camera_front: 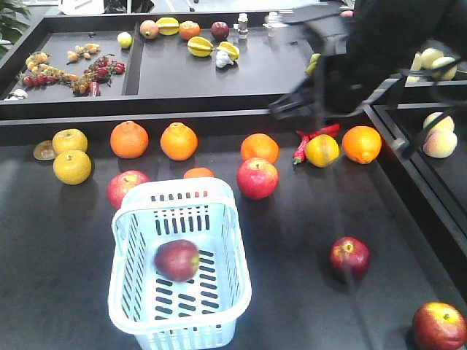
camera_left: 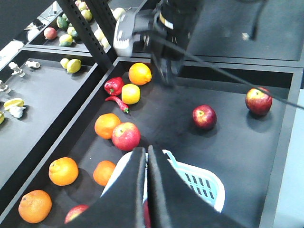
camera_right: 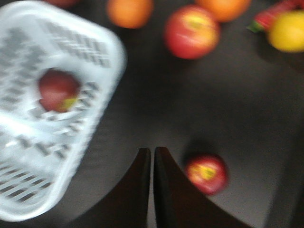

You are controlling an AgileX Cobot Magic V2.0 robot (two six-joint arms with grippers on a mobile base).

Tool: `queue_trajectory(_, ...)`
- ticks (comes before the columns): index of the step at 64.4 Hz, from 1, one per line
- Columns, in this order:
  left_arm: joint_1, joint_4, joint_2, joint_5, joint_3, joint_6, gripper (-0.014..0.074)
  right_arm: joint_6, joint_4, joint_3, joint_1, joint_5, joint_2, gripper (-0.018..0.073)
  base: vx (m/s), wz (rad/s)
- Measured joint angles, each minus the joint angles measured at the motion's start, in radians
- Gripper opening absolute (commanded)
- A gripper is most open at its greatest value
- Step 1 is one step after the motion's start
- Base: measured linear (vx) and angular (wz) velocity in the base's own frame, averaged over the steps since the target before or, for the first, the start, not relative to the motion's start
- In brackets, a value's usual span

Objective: Pick three apples into basket with both arms
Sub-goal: 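Open the right gripper to drop the apple into the basket, then move the right gripper back over the red apple near the table edge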

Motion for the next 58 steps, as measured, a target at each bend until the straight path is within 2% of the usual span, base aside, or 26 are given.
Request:
queue_trajectory(9,0.000,0.000,0.000,0.000,0.000,0.000,-0.0006,0.029,-0.029,0.000,-0.154,0.000,0.052,0.0000,0.00,0.00)
queue_trajectory(13,0.000,0.000,0.000,0.000,0.000,0.000,-0.0006,0.021,-0.034,0.000,-0.200,0.000,0.087,0.0006,0.00,0.00)
queue_trajectory(19,0.000,0.000,0.000,0.000,0.000,0.000,-0.0006,-0.008,-0.045,0.000,-0.233,0.000,0.152,0.0025,0.00,0.00)
queue_trajectory(29,0.000,0.000,0.000,0.000,0.000,0.000,-0.0006,-0.039,-0.088,0.004,-0.237,-0.001,0.259,0.0106,0.00,0.00)
queue_trajectory(37,0.000,0.000,0.000,0.000,0.000,0.000,-0.0006,-0.041,-0.088,0.005,-0.237,-0.003,0.308,0.0239,0.00,0.00)
queue_trajectory(45,0.000,0.000,0.000,0.000,0.000,0.000,-0.0006,-0.039,-0.048,0.005,-0.237,-0.005,0.318,0.0421,0.00,0.00)
queue_trajectory(51,0.000,0.000,0.000,0.000,0.000,0.000,-0.0006,-0.033,-0.021,0.005,-0.237,-0.007,0.320,0.0608,0.00,0.00)
queue_trajectory(56,0.000,0.000,0.000,0.000,0.000,0.000,-0.0006,-0.014,-0.011,0.005,-0.237,-0.008,0.324,0.0721,0.00,0.00)
queue_trajectory(58,0.000,0.000,0.000,0.000,0.000,0.000,-0.0006,-0.001,-0.009,0.005,-0.237,-0.009,0.324,0.0730,0.00,0.00)
